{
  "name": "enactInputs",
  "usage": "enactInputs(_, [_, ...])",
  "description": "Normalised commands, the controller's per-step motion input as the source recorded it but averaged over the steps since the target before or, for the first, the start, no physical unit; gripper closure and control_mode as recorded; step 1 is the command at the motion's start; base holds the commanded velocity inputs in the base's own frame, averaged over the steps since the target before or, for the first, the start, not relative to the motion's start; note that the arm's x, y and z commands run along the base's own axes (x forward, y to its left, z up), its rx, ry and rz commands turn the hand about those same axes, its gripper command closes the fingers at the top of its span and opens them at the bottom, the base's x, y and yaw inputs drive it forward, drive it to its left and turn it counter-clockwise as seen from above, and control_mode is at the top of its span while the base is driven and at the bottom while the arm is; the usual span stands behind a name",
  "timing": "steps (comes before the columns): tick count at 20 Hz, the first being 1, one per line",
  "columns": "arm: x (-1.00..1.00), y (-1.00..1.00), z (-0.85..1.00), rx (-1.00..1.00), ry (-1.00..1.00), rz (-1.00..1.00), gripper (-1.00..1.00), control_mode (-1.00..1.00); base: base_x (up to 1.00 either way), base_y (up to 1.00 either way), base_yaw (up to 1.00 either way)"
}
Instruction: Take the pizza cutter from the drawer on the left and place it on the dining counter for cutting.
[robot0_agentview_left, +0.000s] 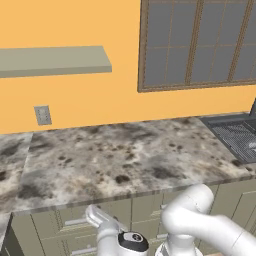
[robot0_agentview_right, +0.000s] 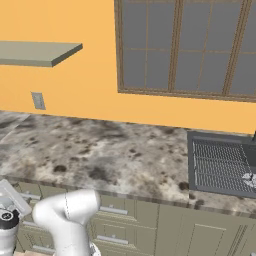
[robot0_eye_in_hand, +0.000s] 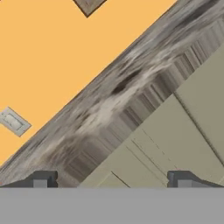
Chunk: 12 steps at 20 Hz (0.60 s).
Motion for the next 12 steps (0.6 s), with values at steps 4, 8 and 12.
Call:
enactInputs(4, [-0.27,0.35,-0.58,0.13,-0.08,-0.11,-1.0,-1.0,0.0,0.0,0.0])
enactInputs(8, [-0.32,0.32,-0.41,0.07,-0.04,-0.06,-1.0,-1.0,0.0,0.0,0.0])
enactInputs(12, [-0.22,0.26,-0.36,0.02,-0.02,0.0,-1.0,-1.0,0.0,0.0,0.0])
